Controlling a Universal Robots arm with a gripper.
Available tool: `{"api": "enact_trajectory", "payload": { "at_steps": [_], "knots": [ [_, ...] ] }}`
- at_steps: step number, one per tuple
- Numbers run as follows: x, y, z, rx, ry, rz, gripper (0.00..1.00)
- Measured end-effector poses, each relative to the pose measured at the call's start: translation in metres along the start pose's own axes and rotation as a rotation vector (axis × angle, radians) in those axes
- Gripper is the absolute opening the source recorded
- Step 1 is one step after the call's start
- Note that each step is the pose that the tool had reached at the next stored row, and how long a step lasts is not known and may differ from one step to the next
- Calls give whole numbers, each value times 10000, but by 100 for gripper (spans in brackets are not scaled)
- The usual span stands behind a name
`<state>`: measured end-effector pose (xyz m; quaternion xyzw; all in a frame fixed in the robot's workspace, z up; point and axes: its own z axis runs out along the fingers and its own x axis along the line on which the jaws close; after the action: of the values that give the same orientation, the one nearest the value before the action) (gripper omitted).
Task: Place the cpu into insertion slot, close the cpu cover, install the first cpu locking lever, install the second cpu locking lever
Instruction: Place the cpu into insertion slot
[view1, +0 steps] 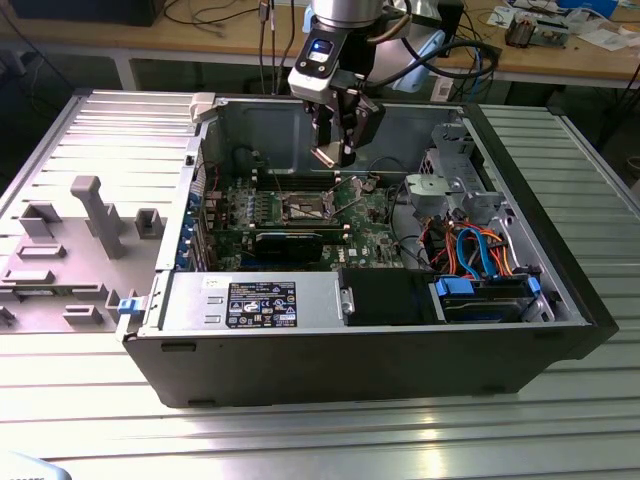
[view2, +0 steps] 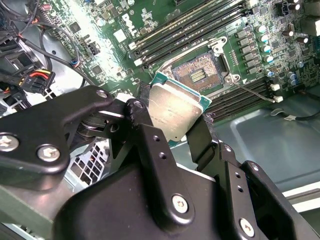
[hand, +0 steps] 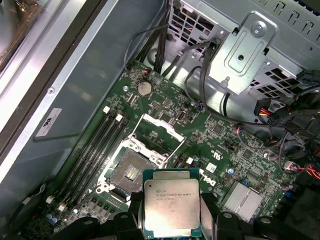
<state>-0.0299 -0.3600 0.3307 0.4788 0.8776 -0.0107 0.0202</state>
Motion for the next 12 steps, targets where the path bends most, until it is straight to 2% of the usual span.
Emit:
{"api": "enact_trajectory", "payload": {
  "at_steps": [12],
  "knots": [
    [0, 0, 1, 38, -50, 125, 55]
  ]
}}
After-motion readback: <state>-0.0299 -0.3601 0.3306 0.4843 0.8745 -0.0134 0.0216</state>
